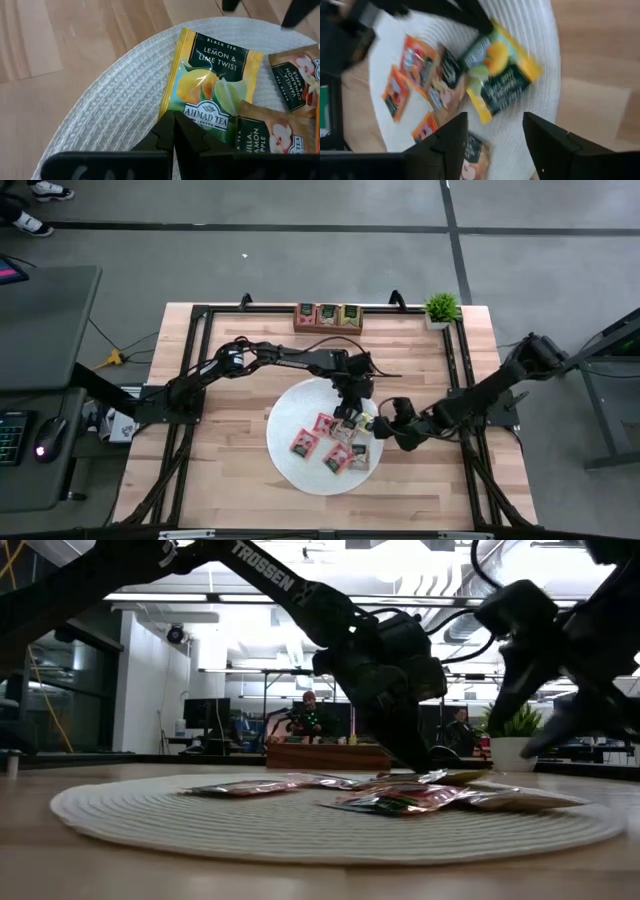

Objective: Pick & Place Tea
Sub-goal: Put the yellow tea bag into the right section of the wooden organizer

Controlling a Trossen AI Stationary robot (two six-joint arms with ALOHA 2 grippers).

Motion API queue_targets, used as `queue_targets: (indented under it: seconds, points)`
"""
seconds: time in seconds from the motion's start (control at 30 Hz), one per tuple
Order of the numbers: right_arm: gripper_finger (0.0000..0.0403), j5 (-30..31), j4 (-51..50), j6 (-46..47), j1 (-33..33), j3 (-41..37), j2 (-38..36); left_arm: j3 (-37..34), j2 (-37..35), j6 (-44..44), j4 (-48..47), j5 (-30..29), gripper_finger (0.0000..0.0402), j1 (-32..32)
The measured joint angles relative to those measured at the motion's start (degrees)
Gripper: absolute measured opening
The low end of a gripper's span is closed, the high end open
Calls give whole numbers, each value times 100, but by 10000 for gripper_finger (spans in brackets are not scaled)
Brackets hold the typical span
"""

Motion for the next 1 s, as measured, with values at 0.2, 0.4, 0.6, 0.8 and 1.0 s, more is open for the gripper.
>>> queue_targets:
  seconds: [0.2,0.4,0.6,0.8,1.0]
  points:
    - [194,-81,854,77,-25,0,636,-4,2,2,17,-15,0,-2]
    - [194,-26,1032,57,-173,0,863,-4,2,51,17,-19,0,-4]
    - [194,-26,1009,3,-275,0,865,-7,2,63,15,-15,0,-4]
    - [157,-69,904,-14,-275,0,865,-7,2,66,13,-15,0,-4]
    - [81,-77,875,-99,-273,0,865,-9,2,66,13,-15,0,-4]
